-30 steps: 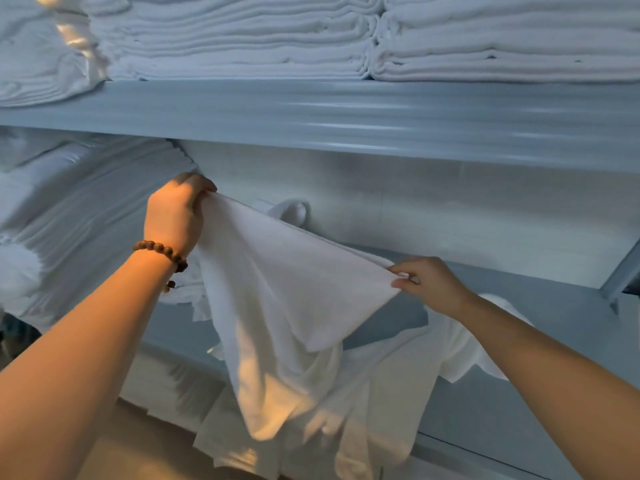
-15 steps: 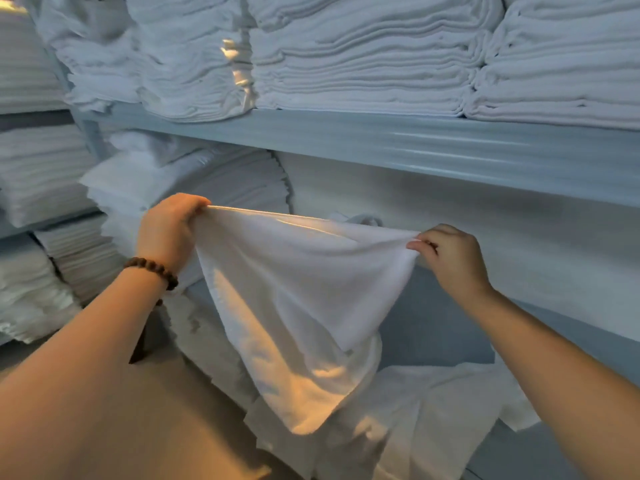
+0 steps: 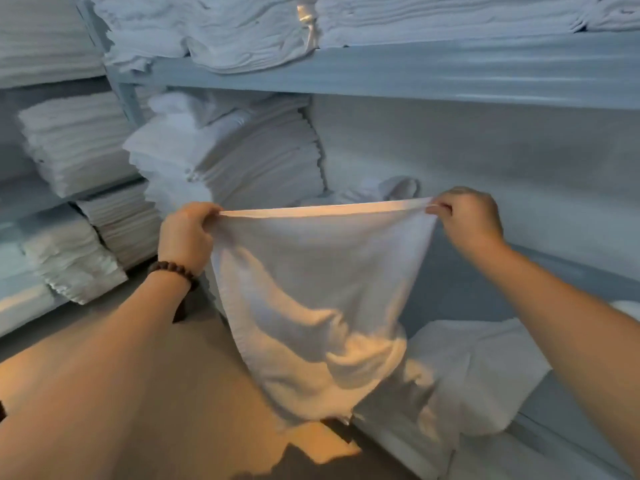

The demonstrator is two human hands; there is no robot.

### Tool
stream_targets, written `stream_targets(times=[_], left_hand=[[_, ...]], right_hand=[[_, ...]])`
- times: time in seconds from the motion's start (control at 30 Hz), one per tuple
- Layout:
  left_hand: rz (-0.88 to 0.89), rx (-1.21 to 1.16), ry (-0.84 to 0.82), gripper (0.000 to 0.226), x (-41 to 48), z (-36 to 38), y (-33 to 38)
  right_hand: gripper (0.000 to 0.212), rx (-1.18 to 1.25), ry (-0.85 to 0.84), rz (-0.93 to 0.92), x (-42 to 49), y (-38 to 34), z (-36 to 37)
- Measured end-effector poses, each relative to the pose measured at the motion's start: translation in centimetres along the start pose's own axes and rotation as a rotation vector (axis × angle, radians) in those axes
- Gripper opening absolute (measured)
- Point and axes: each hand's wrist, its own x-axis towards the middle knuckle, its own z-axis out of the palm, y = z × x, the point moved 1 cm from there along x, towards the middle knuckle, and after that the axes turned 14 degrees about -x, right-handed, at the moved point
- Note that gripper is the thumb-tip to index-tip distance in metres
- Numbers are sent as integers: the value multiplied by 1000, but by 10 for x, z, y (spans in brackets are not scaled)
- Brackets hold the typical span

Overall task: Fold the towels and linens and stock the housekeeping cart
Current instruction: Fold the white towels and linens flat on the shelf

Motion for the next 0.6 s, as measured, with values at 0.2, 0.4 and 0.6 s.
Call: stream_targets(times=[0.2,0.4,0.6], left_hand=[[-16,-44,-163,44,15,7,-21],[90,-175,10,25,31,3,-44],[-45,-122,-157,40,39,4,-68]], right_hand=[[26,-223,-291,-14,-20,-34,14],[19,-201,53,68,-18,-49,1],[22,-173,-159,89,-28,-62,4]])
